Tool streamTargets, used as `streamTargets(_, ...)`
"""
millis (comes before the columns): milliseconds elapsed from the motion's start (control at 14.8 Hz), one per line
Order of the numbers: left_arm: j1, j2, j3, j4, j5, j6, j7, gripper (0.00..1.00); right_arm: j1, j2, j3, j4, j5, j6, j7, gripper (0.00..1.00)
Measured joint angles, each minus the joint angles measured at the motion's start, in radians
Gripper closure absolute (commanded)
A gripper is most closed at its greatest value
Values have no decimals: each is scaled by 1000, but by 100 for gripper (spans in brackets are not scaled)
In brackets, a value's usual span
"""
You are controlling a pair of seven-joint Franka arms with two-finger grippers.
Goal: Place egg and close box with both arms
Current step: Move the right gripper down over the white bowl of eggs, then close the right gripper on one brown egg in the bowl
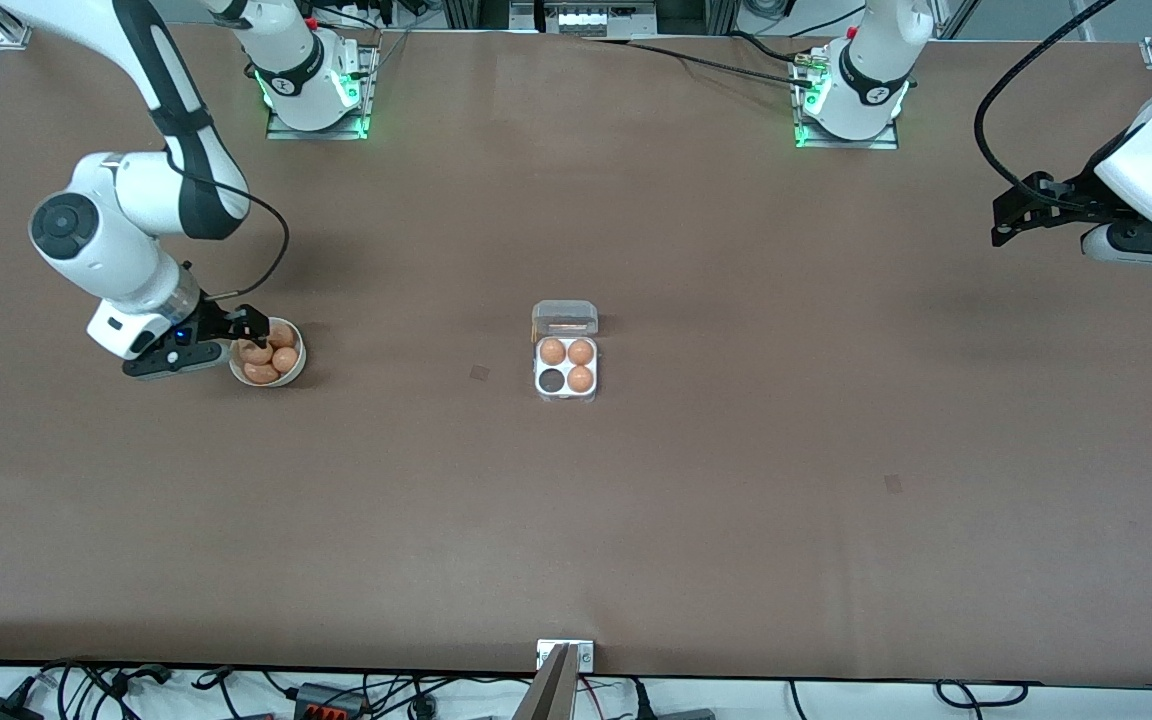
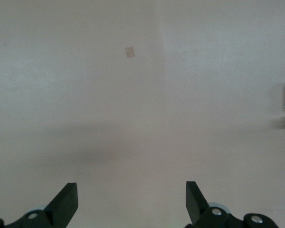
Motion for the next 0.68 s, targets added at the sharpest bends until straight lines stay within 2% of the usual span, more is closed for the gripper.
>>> streamTargets(405,0,0,0,0,0,0,0,0,1,35,0,0,0,4,0,0)
streamTargets(675,-1,0,-1,0,0,0,0,0,1,35,0,0,0,3,0,24)
